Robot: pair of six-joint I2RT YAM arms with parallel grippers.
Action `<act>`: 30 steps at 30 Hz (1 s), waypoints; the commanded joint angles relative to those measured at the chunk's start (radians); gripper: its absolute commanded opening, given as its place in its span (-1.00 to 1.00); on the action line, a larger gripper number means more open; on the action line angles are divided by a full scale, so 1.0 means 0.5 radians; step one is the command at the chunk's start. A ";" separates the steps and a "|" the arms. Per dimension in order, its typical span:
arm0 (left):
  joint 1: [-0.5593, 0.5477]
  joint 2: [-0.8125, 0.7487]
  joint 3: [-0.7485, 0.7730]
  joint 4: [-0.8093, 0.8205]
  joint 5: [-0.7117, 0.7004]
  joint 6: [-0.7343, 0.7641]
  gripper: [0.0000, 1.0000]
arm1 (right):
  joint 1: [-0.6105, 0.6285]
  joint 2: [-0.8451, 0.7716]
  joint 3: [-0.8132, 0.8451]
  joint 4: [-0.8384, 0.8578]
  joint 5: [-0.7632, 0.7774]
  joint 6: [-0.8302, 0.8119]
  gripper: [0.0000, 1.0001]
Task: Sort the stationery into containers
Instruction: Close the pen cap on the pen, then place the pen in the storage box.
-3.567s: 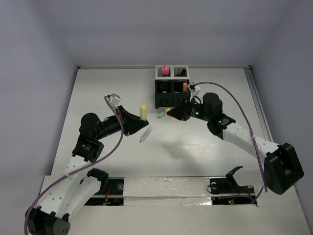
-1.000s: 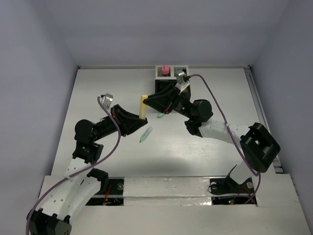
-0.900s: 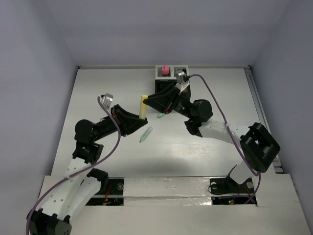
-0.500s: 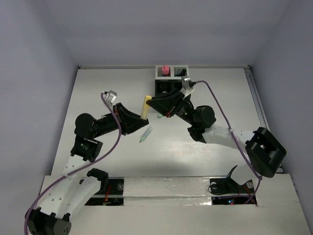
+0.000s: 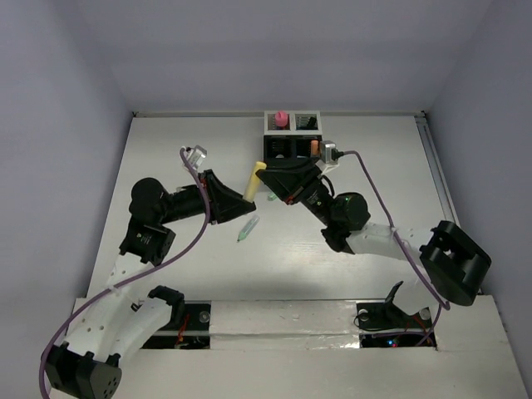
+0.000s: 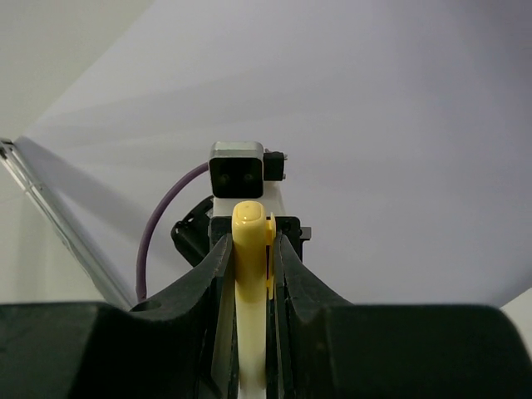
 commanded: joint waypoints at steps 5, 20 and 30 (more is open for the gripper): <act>0.023 -0.025 0.099 0.514 -0.449 0.011 -0.68 | 0.114 -0.096 -0.010 -1.015 -0.517 -0.315 -1.00; 0.023 -0.430 0.013 -0.879 -0.737 0.831 0.98 | -0.644 -0.176 0.441 -1.423 0.088 -0.649 -1.00; -0.017 -0.509 -0.150 -0.876 -1.056 0.935 0.98 | -0.948 0.158 0.794 -1.638 0.545 -1.305 -1.00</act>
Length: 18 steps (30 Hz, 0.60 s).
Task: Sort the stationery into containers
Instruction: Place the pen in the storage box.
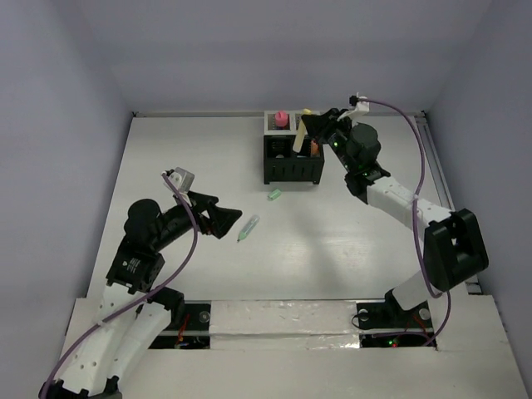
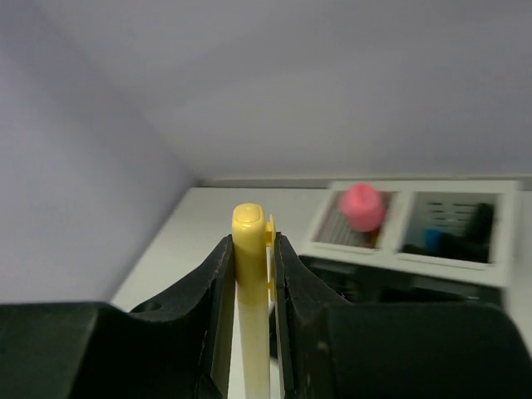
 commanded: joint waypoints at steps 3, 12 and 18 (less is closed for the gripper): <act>-0.045 -0.060 -0.019 0.018 -0.176 0.062 0.98 | -0.118 0.171 0.243 -0.052 0.239 -0.446 -1.00; -0.045 -0.054 -0.029 0.021 -0.191 0.053 0.98 | -0.143 0.573 0.431 0.040 0.058 -0.633 -1.00; -0.045 -0.057 -0.032 0.021 -0.203 0.050 0.98 | -0.143 0.601 0.216 0.304 0.021 -0.578 -1.00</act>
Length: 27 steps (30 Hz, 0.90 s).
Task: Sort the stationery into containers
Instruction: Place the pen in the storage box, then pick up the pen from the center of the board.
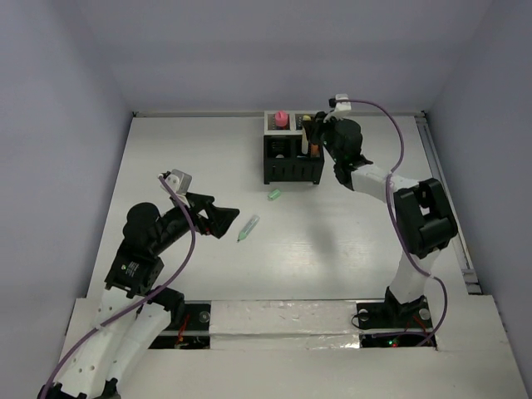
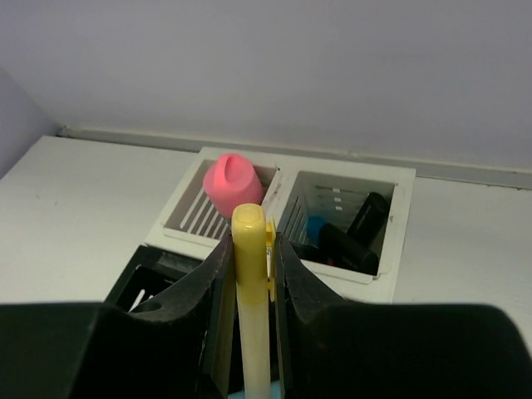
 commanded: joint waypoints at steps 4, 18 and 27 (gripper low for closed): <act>-0.007 -0.006 -0.007 0.066 -0.002 0.018 0.98 | 0.005 -0.049 -0.184 0.374 -0.069 -0.033 -0.92; 0.030 -0.040 -0.010 0.063 -0.029 0.012 0.98 | 0.005 -0.499 -0.089 -0.227 -0.415 -0.165 0.14; 0.048 -0.059 0.036 0.023 -0.174 0.021 0.98 | 0.336 -0.540 0.512 -1.883 -1.309 -0.778 -1.00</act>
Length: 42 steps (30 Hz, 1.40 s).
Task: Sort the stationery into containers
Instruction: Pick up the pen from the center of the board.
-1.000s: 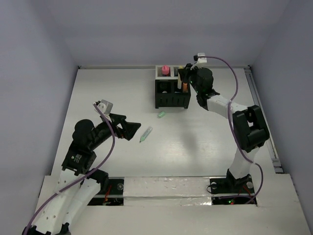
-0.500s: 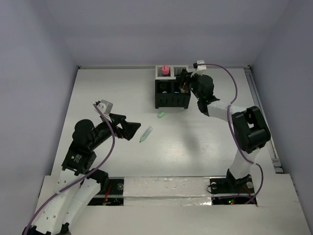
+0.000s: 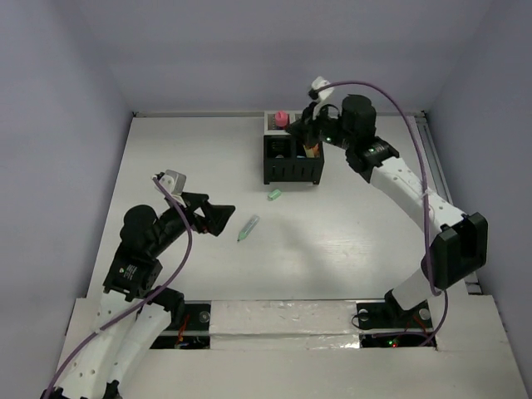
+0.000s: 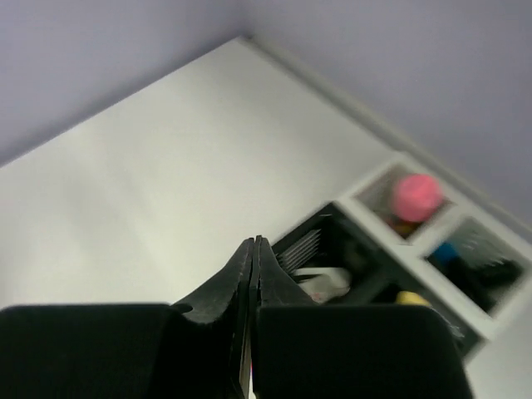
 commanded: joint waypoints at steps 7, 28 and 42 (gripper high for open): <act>0.011 -0.049 0.231 -0.057 -0.497 -0.017 0.98 | 0.554 0.393 0.390 -1.287 -0.139 -0.632 -0.73; 0.011 -0.168 0.539 -0.214 -0.792 0.041 0.98 | 0.925 1.090 0.525 -1.241 0.321 -0.856 0.77; 0.011 -0.175 0.462 -0.171 -0.706 0.029 0.98 | 1.023 1.295 0.577 -1.269 0.612 -0.843 0.54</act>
